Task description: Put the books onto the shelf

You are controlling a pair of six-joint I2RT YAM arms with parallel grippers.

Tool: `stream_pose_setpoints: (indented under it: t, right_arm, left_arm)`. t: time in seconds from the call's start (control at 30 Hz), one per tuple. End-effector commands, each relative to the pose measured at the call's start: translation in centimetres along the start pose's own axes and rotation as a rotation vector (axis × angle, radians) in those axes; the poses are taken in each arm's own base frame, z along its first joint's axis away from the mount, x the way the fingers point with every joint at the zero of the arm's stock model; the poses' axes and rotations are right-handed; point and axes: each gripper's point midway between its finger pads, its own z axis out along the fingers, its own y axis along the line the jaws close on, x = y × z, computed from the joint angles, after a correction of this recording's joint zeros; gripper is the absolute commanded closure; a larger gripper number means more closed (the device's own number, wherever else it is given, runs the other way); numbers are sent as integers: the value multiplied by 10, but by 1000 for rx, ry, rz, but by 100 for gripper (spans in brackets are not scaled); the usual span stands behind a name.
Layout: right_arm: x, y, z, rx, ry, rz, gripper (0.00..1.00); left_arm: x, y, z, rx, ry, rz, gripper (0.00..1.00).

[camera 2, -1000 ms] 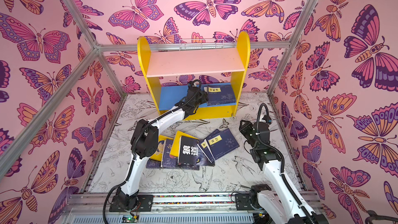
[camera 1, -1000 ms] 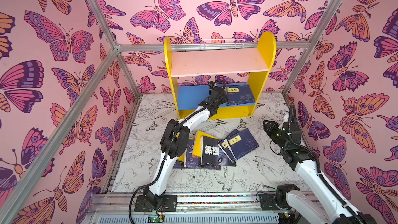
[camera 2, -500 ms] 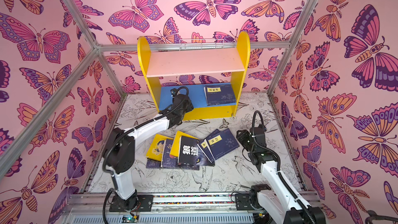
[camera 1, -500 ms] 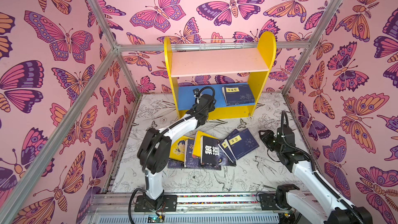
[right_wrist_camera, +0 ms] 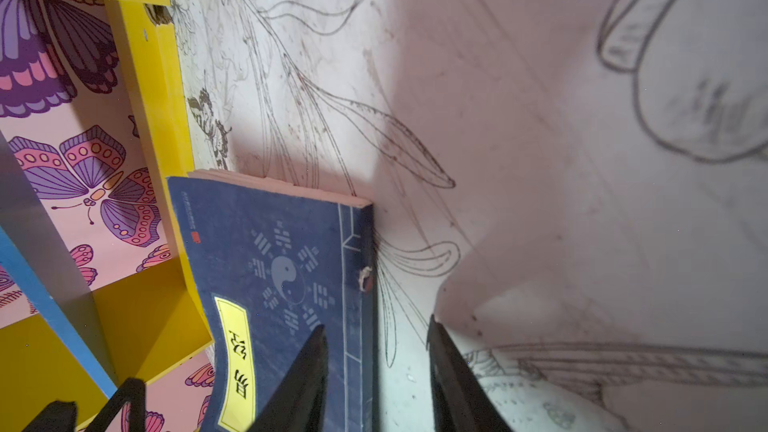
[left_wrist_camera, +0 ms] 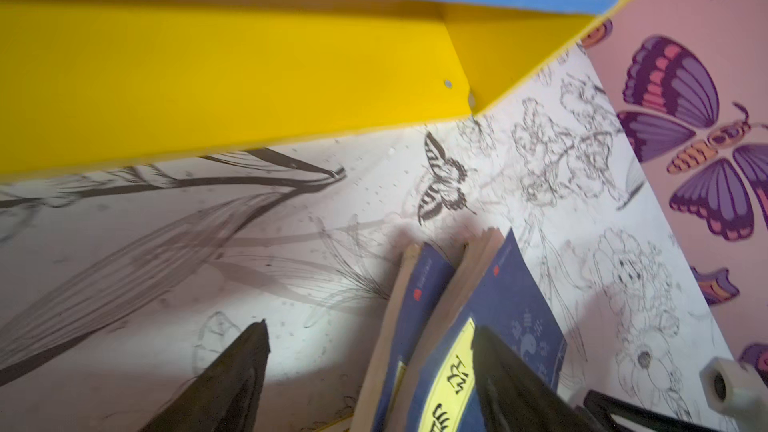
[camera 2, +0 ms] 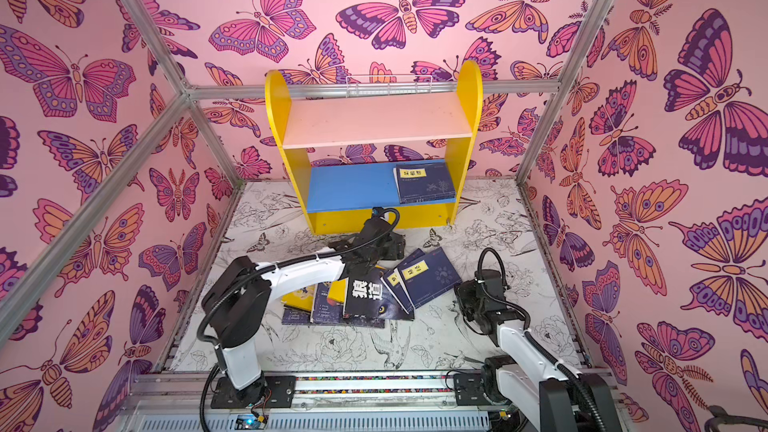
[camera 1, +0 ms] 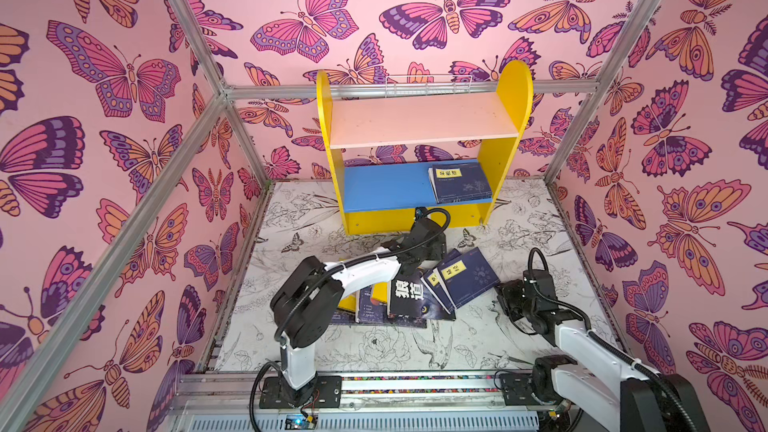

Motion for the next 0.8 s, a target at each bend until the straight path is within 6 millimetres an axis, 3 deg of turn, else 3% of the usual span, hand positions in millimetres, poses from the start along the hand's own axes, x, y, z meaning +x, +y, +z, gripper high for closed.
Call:
stream_pose_setpoints:
  t: [0.0,0.27,0.57,0.77]
  right_arm:
    - [-3,-9,0,9,-26,50,60]
    - [-2,-23,3,48,-27,87,55]
    - [5,-10,9,20,22,63,53]
    - [29,11,36,4,199,13,54]
  left_arm:
    - [5,-41,6,148,42,87,20]
    - [29,-36,30,124,101,126,20]
    - [53,-31,41,126,187,121,21]
    - [61,-24,40,113,205,124,22]
